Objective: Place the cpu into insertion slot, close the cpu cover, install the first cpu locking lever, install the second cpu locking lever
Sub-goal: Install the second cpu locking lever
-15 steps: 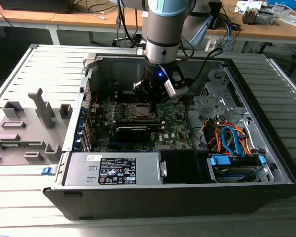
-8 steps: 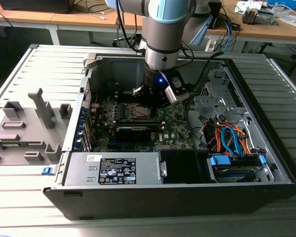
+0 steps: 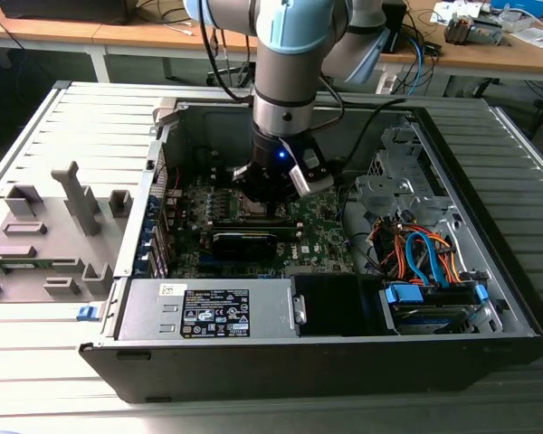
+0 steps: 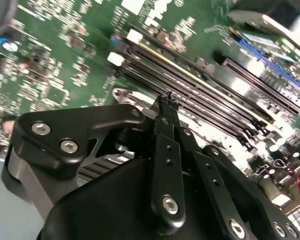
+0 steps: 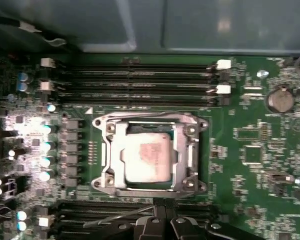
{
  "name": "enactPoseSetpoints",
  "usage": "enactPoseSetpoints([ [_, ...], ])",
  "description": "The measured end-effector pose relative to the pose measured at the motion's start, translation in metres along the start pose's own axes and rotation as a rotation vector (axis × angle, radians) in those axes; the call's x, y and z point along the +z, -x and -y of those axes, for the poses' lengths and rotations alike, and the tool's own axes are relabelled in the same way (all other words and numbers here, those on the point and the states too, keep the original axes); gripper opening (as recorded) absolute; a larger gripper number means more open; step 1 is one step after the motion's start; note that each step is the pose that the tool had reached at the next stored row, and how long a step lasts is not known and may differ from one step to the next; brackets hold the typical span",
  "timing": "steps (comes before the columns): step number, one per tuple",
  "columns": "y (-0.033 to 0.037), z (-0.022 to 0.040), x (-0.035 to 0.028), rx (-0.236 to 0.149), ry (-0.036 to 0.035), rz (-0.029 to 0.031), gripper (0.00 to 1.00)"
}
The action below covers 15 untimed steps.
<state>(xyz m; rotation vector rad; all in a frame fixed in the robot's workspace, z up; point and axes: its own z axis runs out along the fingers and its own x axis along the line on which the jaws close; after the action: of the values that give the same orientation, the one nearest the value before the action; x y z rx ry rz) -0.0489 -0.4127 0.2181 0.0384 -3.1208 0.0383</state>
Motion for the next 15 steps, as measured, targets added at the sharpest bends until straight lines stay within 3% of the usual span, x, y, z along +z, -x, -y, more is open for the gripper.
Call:
enactPoseSetpoints([
  [5,-0.0182,-0.0006,0.0055,0.0,0.0015,0.0009,0.11],
  [10,-0.0265,0.001,0.0063,0.0,0.0124,0.0031,0.11],
  [11,-0.0304,0.0016,0.0064,0.0,0.0209,0.0041,0.11],
  [12,-0.033,0.0019,0.0064,-0.001,0.0382,0.0053,0.11],
  [14,-0.0354,0.003,0.0065,-0.001,0.0662,0.0069,0.11],
  [15,-0.0363,0.004,0.0066,-0.001,0.0735,0.0075,0.11],
])
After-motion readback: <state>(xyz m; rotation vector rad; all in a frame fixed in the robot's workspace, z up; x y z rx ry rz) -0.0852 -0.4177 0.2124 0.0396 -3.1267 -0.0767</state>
